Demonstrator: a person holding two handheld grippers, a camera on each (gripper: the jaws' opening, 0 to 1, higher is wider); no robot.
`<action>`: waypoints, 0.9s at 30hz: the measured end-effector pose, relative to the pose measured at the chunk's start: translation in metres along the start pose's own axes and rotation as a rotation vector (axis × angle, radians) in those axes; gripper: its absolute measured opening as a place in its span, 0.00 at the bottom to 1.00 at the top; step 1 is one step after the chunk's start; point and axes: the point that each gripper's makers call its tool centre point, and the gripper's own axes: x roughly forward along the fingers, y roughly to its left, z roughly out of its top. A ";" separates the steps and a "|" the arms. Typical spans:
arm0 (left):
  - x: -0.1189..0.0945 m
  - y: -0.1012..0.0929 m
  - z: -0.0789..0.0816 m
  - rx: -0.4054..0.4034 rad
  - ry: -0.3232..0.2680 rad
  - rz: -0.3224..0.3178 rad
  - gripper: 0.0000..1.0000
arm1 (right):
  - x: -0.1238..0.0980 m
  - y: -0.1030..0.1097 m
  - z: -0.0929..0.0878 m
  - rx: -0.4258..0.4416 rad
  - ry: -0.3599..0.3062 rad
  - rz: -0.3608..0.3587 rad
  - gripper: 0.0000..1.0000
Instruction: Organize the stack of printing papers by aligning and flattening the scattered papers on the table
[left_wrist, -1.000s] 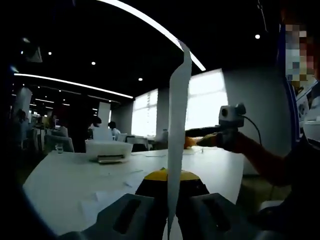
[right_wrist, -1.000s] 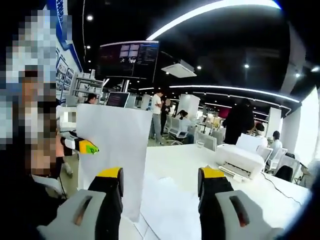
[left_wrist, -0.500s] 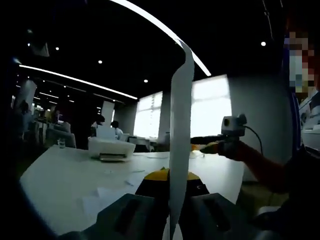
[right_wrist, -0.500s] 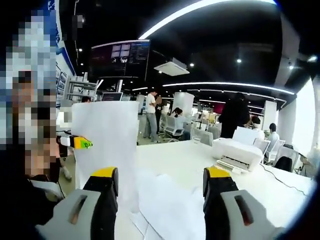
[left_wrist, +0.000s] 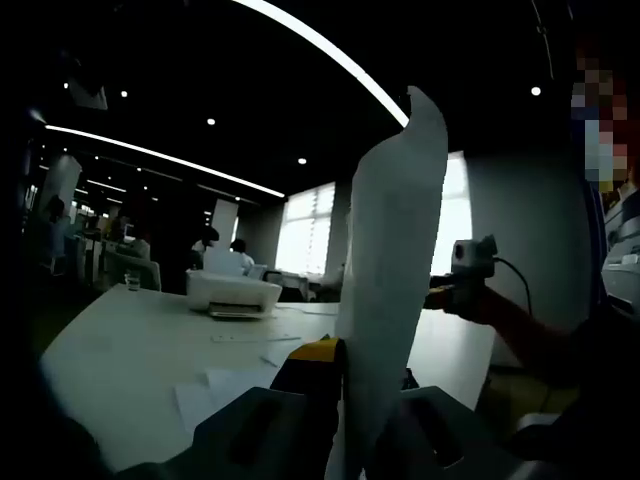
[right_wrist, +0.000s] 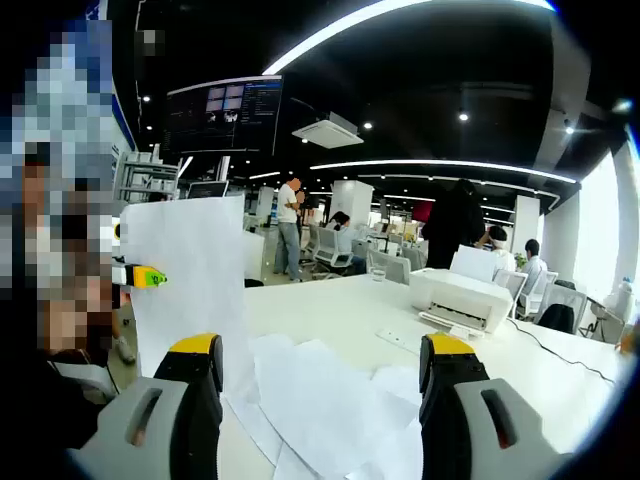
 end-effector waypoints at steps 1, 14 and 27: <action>-0.001 0.001 0.000 -0.002 -0.001 0.002 0.05 | 0.000 -0.001 -0.002 0.003 0.003 -0.005 0.78; -0.008 0.010 0.004 -0.013 -0.011 0.023 0.05 | -0.007 -0.013 -0.010 0.019 0.010 -0.045 0.80; -0.012 0.015 0.004 -0.003 0.001 0.033 0.05 | -0.009 -0.032 -0.023 0.023 0.035 -0.099 0.82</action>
